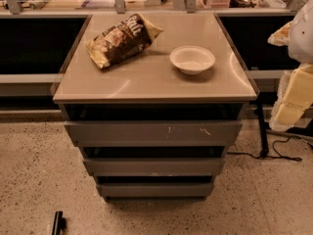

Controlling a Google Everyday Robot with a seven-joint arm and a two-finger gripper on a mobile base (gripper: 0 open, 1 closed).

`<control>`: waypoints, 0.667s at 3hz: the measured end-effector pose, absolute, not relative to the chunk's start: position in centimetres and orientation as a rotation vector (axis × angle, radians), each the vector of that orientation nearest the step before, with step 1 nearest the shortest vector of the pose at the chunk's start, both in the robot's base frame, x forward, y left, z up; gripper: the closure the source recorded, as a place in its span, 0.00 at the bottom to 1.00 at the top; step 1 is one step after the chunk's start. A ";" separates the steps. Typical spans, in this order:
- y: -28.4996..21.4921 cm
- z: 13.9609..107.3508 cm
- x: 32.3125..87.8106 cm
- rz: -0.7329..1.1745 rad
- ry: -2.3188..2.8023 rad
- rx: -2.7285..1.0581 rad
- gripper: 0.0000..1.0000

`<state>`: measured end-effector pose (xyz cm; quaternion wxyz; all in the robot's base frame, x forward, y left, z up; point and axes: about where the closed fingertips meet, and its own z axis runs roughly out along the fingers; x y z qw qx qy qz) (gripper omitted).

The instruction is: Open middle drawer

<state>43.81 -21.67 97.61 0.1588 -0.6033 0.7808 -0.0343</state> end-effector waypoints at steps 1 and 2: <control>-21.7 97.6 43.8 -0.098 2.232 -1.725 0.00; -21.4 96.5 42.7 -0.079 2.219 -1.664 0.00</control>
Offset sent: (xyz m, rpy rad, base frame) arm -0.0379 0.0054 -0.0411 0.1486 -0.0790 -0.0826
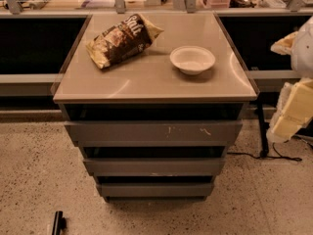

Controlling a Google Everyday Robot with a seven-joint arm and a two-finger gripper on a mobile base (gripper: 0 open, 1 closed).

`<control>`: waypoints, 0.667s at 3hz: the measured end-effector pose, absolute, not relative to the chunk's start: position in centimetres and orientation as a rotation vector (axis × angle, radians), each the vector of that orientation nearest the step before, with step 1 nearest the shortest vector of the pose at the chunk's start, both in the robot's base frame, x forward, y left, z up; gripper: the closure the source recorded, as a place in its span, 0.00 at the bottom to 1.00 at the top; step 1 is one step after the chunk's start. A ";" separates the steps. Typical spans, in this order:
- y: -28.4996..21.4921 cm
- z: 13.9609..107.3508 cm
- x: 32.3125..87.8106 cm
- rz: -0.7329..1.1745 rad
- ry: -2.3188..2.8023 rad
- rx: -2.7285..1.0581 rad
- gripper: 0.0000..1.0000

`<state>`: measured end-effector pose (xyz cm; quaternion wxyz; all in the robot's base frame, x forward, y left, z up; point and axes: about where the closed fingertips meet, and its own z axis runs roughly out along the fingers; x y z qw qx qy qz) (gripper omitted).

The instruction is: Open middle drawer

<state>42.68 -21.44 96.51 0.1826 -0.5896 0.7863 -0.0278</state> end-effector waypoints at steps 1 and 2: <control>-20.8 93.5 39.5 0.012 2.198 -1.527 0.00; -20.2 87.6 37.0 0.155 2.171 -1.402 0.00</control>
Offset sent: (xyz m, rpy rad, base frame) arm -0.0632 0.0229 -0.2649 0.7129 -0.1071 -0.3592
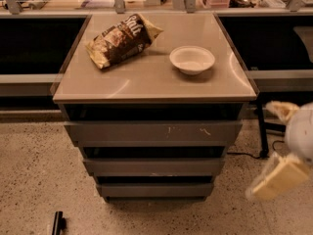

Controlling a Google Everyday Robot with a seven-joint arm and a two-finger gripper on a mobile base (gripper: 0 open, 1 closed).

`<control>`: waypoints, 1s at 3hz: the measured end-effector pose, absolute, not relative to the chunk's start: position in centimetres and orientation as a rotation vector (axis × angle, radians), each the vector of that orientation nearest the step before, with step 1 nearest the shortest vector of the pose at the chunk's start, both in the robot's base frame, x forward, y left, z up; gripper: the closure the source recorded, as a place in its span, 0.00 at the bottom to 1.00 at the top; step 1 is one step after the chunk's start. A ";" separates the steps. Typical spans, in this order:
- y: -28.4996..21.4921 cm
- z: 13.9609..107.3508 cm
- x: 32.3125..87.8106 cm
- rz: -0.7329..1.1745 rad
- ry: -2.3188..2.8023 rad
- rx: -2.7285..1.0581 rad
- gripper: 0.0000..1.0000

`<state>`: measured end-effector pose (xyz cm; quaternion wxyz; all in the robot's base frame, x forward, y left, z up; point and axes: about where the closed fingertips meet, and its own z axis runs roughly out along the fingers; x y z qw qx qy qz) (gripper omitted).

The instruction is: Open middle drawer

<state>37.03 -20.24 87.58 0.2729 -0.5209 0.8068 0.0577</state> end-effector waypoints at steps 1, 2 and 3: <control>-21.3 85.1 35.4 0.194 2.194 -1.261 0.00; -21.2 85.1 35.4 0.194 2.195 -1.259 0.00; -21.6 83.0 34.7 0.195 2.182 -1.173 0.00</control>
Offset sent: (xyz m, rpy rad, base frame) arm -0.0158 -0.0093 -0.0246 0.0685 -0.0098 -0.0771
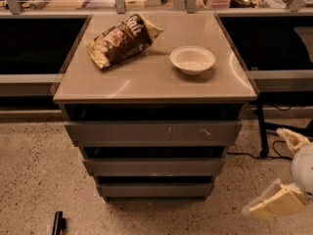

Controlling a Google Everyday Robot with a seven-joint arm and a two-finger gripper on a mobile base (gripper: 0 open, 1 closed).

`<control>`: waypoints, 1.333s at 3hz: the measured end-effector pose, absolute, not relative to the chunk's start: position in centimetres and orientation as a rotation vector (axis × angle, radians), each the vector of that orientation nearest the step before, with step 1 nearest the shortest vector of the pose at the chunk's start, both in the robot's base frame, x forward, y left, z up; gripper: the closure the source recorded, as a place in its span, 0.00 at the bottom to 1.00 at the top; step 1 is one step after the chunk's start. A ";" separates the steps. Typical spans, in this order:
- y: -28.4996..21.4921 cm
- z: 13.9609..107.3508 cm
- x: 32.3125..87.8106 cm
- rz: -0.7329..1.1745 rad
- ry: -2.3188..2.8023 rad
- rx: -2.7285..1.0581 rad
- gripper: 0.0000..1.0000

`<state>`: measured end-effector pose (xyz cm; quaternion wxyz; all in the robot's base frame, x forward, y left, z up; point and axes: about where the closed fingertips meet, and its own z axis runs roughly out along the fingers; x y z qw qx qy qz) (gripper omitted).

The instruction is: Open middle drawer

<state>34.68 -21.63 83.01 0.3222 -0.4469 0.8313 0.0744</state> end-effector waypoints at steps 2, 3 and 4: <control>-23.4 71.0 35.3 0.287 2.168 -0.901 0.00; -23.8 70.4 35.7 0.281 2.168 -0.883 0.19; -23.8 70.4 35.7 0.281 2.168 -0.884 0.42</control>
Offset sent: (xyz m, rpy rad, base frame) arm 0.0193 -0.0362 -0.1923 0.2658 -0.0474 -0.2691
